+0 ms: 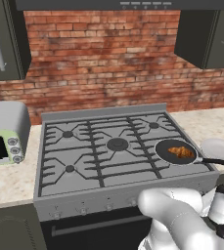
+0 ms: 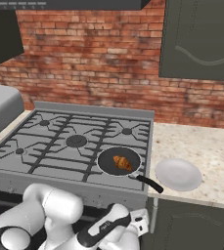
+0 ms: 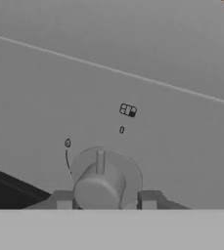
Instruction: Pick the croissant and place it on the pan. Then turn on the stove to warm the croissant.
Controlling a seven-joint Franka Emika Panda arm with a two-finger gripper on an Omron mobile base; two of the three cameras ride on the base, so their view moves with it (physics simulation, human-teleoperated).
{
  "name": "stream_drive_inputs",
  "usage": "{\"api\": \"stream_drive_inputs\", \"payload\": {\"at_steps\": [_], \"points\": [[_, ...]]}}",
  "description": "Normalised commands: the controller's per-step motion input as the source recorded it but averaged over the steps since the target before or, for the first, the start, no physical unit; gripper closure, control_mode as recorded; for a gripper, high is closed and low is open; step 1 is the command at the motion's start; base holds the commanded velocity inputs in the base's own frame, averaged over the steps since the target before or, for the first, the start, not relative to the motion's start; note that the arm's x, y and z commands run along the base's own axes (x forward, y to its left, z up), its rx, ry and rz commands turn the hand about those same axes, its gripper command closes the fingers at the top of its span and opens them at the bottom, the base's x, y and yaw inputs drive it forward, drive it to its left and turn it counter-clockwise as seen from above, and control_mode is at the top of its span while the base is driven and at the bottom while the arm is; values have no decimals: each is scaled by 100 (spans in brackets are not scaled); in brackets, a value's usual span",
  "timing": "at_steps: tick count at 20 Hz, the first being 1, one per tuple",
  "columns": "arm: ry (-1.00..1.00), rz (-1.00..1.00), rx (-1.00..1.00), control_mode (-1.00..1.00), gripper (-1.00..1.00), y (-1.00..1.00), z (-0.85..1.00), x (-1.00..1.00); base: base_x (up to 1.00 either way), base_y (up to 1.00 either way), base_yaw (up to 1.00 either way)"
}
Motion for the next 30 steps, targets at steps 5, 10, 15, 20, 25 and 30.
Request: {"api": "stream_drive_inputs", "payload": {"at_steps": [5,10,15,20,25,30], "points": [[0,10,-10,-100,100,9,50,14,0,0,0],[6,15,-10,-100,100,16,62,24,0,0,0],[9,22,-5,-100,100,18,75,31,0,0,0],[4,28,-3,-100,100,3,62,37,0,0,0],[0,31,-3,-100,100,0,37,43,0,0,0],[-11,34,-4,-100,100,0,15,35,0,0,0]]}}
